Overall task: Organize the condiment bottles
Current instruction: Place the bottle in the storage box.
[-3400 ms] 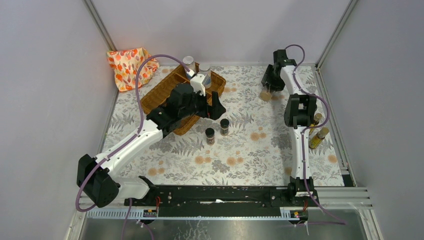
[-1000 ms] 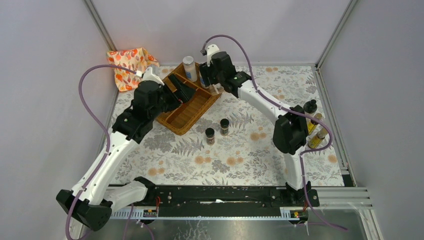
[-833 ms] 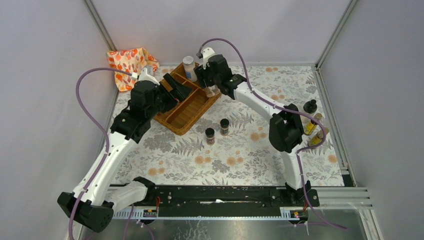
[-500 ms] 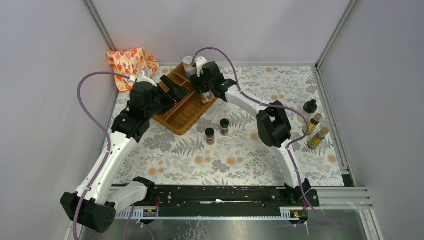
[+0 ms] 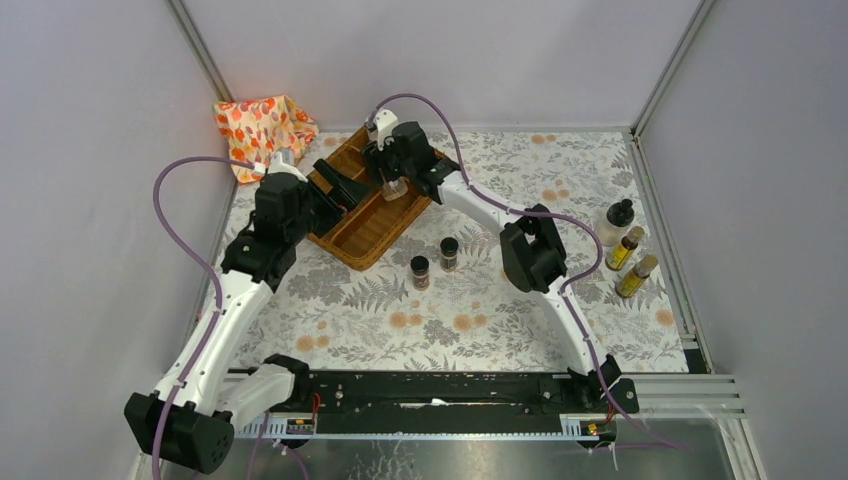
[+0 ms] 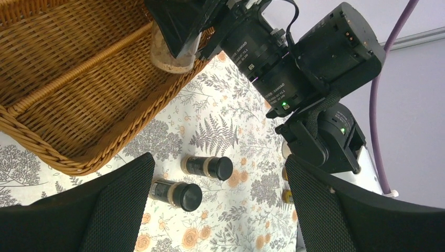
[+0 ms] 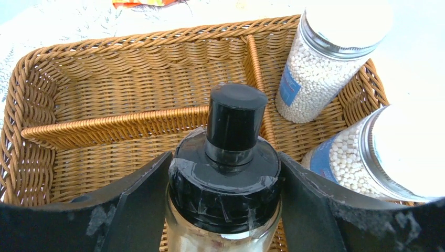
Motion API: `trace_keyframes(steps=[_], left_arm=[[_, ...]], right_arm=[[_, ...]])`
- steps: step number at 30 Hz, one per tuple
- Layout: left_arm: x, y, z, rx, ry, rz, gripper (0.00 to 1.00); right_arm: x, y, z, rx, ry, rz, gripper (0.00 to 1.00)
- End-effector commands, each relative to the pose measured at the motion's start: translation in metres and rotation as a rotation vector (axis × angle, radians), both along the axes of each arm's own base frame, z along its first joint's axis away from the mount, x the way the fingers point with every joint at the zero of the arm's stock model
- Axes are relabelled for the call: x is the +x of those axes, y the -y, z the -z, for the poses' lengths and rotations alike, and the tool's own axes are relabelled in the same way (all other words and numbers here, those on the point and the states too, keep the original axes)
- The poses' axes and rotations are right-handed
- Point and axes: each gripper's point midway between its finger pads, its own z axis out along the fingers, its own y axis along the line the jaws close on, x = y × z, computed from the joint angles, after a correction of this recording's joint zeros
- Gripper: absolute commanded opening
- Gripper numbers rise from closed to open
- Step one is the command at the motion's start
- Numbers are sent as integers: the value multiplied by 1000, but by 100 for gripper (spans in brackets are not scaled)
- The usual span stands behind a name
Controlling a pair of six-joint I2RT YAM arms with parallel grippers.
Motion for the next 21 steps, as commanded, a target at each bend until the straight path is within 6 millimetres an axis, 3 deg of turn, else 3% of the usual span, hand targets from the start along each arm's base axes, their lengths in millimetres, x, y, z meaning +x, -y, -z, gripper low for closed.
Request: trace_keyframes(steps=[1, 8, 21], left_arm=[[-2, 1, -5, -29, 53, 20, 99], [-13, 6, 5, -57, 101, 67, 99], [-33, 13, 33, -115, 134, 125, 98]], right_arm=[[5, -20, -37, 97, 99, -48, 0], [4, -19, -29, 108, 132, -43, 0], [-12, -9, 8, 93, 148, -47, 0]])
